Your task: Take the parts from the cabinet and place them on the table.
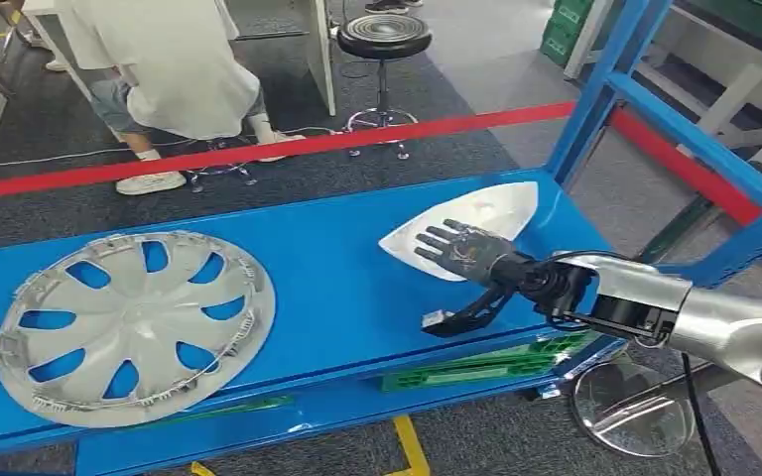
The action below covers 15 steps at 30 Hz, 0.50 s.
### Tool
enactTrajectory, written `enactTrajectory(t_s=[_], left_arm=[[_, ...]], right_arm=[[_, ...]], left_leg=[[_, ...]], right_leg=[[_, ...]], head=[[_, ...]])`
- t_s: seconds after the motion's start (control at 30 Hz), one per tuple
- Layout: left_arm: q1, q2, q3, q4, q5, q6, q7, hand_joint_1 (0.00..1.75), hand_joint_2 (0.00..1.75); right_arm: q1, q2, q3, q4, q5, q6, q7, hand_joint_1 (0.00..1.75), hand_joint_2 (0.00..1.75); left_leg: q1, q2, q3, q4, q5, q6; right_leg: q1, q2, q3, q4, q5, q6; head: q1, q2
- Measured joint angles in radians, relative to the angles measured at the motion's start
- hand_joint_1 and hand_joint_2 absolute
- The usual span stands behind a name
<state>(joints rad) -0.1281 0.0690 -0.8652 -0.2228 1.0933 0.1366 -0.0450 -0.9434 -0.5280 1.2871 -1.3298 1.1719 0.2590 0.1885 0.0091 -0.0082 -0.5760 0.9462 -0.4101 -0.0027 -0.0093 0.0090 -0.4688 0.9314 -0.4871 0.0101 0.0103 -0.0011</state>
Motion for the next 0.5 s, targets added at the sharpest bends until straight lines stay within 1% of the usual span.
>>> enactTrajectory(t_s=[0.3,0.37,0.47,0.5], left_arm=[[0.0,-0.001,-0.003,0.0,0.002,0.001,0.0,0.0,0.0],[0.0,-0.002,-0.004,0.0,0.003,0.001,0.002,0.0,0.0],[0.0,-0.002,-0.005,0.0,0.003,0.001,0.002,0.0,0.0],[0.0,-0.002,-0.005,0.0,0.003,0.002,0.002,0.0,0.0]], right_arm=[[0.003,0.016,0.006,-0.035,-0.006,-0.013,0.012,0.0,1.75],[0.004,0.02,0.004,-0.037,-0.039,-0.024,0.016,0.0,1.75],[0.002,0.032,-0.003,-0.037,-0.062,-0.055,0.011,0.0,1.75],[0.004,0.04,-0.005,-0.037,-0.062,-0.106,0.039,0.0,1.75]], left_leg=[[0.0,0.0,0.0,0.0,0.0,0.0],[0.0,0.0,0.0,0.0,0.0,0.0],[0.0,0.0,0.0,0.0,0.0,0.0],[0.0,0.0,0.0,0.0,0.0,0.0]], right_leg=[[0.0,0.0,0.0,0.0,0.0,0.0],[0.0,0.0,0.0,0.0,0.0,0.0],[0.0,0.0,0.0,0.0,0.0,0.0],[0.0,0.0,0.0,0.0,0.0,0.0]], head=[[0.0,0.0],[-0.001,0.0],[0.0,0.0],[0.0,0.0]])
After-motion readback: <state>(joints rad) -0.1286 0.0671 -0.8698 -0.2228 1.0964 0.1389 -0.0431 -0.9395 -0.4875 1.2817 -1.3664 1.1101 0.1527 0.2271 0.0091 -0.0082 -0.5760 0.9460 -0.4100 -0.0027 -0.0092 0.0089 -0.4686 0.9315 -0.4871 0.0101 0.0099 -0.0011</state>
